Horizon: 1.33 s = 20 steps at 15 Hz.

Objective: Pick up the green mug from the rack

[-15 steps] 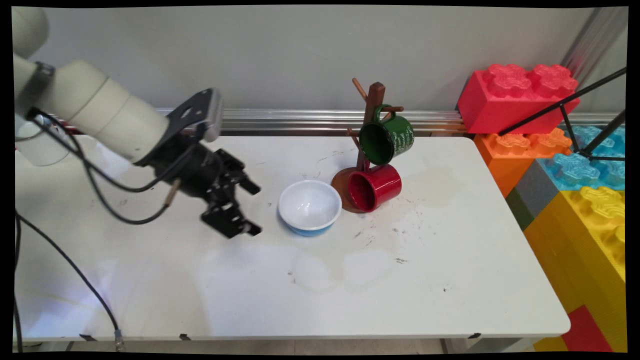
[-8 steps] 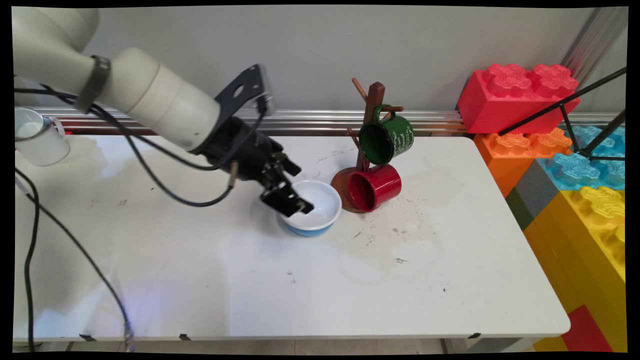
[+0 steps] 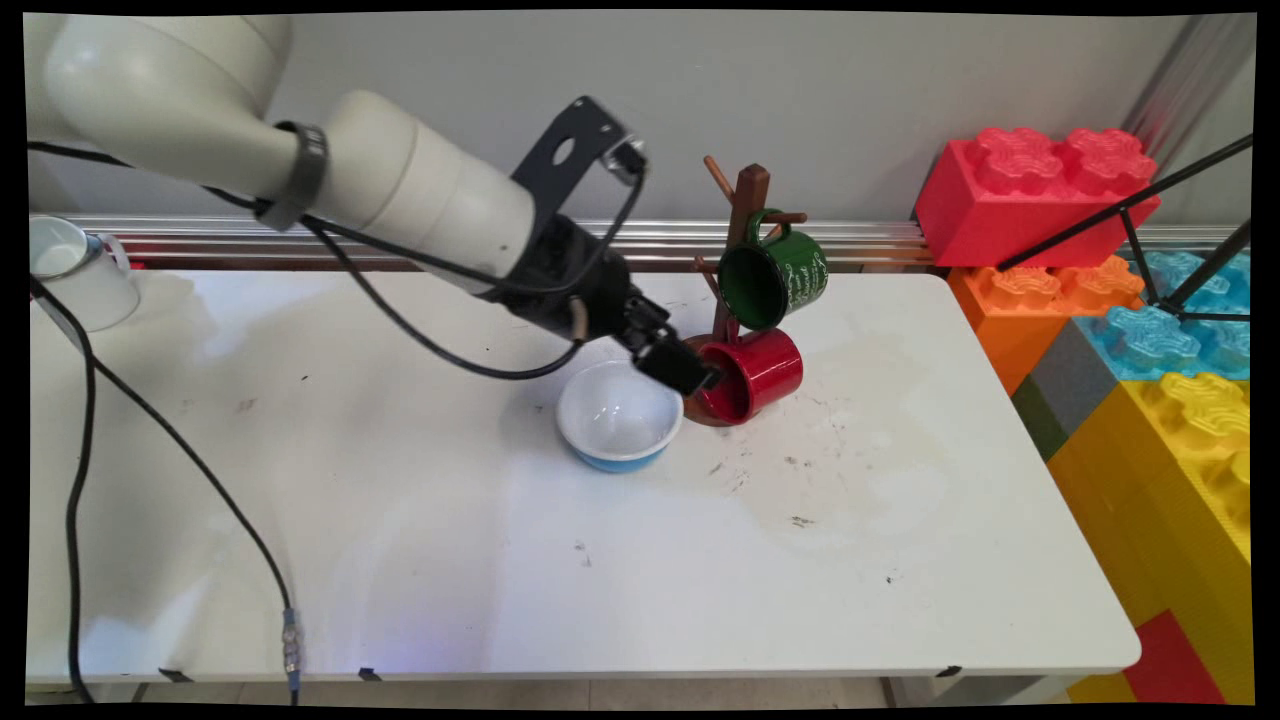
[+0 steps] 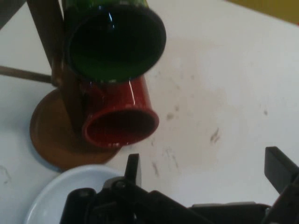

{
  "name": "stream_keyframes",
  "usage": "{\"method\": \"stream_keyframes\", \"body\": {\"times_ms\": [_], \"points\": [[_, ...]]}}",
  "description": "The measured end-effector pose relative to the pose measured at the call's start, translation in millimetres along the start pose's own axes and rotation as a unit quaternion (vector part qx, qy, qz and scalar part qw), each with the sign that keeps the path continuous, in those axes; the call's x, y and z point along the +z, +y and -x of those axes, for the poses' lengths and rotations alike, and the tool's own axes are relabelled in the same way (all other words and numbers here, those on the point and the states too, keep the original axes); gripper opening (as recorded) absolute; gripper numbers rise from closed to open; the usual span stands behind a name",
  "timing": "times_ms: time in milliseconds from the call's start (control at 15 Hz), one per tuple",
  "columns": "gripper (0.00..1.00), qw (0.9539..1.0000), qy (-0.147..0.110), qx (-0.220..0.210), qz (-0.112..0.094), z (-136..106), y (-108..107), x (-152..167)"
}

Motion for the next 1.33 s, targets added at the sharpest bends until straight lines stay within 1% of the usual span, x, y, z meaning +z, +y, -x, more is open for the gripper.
{"method": "stream_keyframes", "body": {"times_ms": [200,600,1333], "points": [[1.00,0.9994,0.016,-0.029,-0.006,-8.2,7.3,11.7],[1.00,0.9960,0.047,-0.073,-0.020,-18.4,13.9,37.3],[1.00,0.9893,0.091,-0.107,-0.039,-31.9,11.7,75.4]]}}
